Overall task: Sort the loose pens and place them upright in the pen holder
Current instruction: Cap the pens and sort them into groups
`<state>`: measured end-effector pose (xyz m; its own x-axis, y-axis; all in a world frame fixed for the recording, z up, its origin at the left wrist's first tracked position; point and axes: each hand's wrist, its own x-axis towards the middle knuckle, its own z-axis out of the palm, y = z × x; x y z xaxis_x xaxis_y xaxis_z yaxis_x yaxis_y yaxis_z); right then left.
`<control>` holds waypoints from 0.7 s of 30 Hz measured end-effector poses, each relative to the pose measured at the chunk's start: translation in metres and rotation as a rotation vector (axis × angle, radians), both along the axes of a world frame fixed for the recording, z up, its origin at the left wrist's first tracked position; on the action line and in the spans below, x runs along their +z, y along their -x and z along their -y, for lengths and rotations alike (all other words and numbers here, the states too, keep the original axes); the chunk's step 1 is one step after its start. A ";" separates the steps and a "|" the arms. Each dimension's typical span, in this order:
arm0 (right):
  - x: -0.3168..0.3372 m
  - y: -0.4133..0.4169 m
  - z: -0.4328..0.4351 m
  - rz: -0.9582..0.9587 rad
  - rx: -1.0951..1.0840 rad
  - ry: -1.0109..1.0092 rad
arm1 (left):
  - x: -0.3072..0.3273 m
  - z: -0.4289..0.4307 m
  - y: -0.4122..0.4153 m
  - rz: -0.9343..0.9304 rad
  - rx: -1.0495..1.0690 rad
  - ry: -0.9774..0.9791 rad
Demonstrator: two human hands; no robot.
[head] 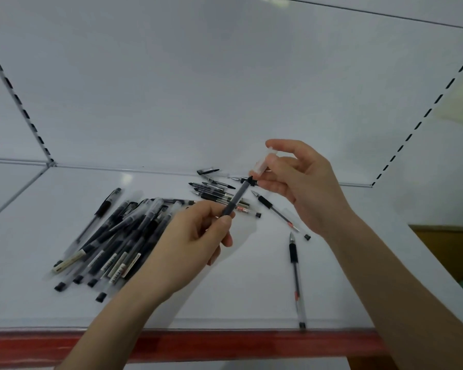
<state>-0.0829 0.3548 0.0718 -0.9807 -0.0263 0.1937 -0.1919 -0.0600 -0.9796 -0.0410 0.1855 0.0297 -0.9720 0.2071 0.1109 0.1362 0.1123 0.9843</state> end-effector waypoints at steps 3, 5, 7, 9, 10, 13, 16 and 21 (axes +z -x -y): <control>0.001 0.002 -0.004 0.008 -0.035 -0.025 | 0.000 0.004 -0.002 -0.015 0.023 0.014; -0.002 0.003 -0.007 0.002 -0.065 -0.142 | 0.000 0.007 -0.001 -0.027 0.046 0.012; -0.004 0.003 -0.009 -0.008 -0.046 -0.215 | 0.001 0.010 -0.001 -0.034 0.058 0.020; -0.004 0.002 -0.011 -0.026 0.009 -0.256 | 0.001 0.012 -0.001 -0.043 0.058 0.039; -0.004 0.001 -0.011 -0.039 0.032 -0.272 | 0.001 0.012 -0.001 -0.048 0.055 0.050; -0.001 -0.001 -0.011 -0.082 0.071 -0.314 | 0.002 0.012 -0.003 -0.065 0.044 0.084; 0.003 -0.004 -0.011 -0.139 0.099 -0.374 | 0.002 0.012 -0.005 -0.082 0.036 0.126; 0.005 -0.006 -0.011 -0.187 0.155 -0.418 | 0.002 0.011 -0.008 -0.096 0.037 0.156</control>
